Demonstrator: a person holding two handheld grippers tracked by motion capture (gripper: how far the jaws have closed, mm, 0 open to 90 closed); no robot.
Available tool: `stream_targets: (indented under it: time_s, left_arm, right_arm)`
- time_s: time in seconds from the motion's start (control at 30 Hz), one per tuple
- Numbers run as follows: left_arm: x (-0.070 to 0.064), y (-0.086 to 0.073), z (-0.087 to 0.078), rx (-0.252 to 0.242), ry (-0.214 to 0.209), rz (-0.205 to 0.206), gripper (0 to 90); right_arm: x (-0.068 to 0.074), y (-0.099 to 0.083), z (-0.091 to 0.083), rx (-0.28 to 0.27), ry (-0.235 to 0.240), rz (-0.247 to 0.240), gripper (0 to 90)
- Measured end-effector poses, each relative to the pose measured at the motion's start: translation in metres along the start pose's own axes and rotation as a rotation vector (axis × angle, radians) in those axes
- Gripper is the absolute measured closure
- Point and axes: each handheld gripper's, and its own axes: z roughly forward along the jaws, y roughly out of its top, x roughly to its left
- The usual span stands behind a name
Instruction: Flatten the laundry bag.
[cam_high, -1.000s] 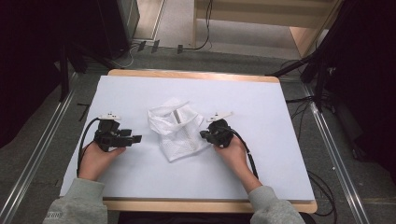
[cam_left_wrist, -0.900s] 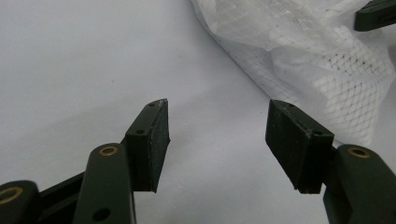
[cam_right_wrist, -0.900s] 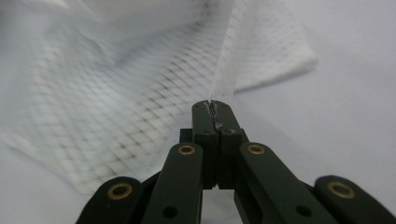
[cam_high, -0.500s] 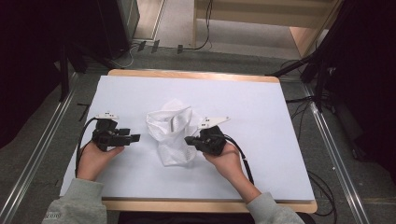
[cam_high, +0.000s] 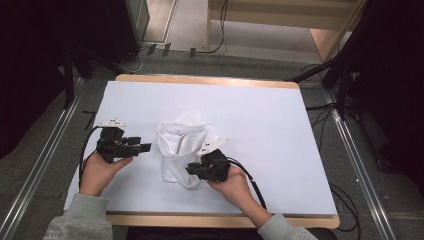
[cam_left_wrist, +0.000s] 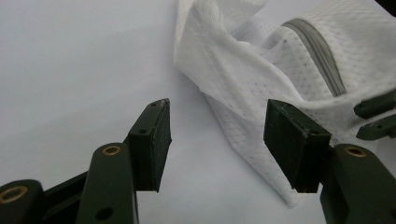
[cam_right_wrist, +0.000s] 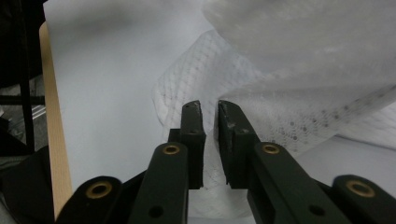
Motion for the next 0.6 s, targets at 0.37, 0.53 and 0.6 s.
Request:
stream_targets:
  time_s: [0.37,0.53,0.6]
  left_arm:
    - [-0.042,0.016,0.003,-0.009,-0.093,0.086,43.0]
    - [-0.063,0.026,0.014,0.005,-0.149,0.095,42.2]
    - [-0.071,0.028,0.018,0.009,-0.155,0.11,41.6]
  right_arm:
    - [-0.034,-0.014,-0.054,-0.037,-0.101,0.055,72.7]
    - [-0.065,-0.014,-0.054,-0.034,-0.159,0.115,72.7]
    - [-0.076,-0.011,-0.05,-0.027,-0.186,0.122,72.7]
